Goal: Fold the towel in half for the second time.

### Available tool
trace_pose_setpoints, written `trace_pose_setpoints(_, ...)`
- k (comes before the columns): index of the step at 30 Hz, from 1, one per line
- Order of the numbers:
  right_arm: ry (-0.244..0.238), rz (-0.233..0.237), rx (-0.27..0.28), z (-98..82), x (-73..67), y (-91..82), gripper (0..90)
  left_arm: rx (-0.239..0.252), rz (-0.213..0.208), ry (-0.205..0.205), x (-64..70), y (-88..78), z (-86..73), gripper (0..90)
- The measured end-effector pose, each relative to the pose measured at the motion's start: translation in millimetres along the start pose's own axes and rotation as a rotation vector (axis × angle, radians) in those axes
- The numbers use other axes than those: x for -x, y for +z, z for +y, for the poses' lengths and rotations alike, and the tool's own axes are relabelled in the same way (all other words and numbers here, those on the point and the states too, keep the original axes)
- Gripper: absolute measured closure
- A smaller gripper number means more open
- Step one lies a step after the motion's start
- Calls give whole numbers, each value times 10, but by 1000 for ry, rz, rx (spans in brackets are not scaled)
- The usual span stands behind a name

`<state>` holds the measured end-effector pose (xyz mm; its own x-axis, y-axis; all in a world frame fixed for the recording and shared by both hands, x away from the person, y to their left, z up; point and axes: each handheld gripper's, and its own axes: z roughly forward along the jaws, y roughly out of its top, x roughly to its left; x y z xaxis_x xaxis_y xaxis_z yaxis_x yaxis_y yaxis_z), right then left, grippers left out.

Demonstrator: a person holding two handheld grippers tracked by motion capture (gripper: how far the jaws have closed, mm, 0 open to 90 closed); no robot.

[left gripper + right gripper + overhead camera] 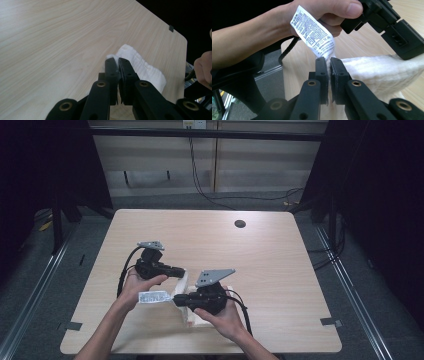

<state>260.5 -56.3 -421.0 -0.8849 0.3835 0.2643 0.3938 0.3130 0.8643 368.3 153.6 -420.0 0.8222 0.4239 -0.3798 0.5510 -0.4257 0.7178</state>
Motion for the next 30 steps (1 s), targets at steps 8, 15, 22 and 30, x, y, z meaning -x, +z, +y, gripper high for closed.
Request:
trace_pose_setpoints(8, 33, -40, 7, -147, 67, -194, 854, -23, -21, 12, 55, 230, 98, 866)
trace_pose_setpoints(15, 71, -54, -16, -261, 138, -299, 853, -84, -40, 17, 110, 579, 111, 867)
trace_pose_setpoints(22, 94, -90, -28, -419, 223, -446, 852, -85, -42, 8, 138, 775, 181, 867)
trace_pose_setpoints(30, 94, -125, -60, -580, 276, -585, 851, -68, -47, 15, 198, 905, 207, 866)
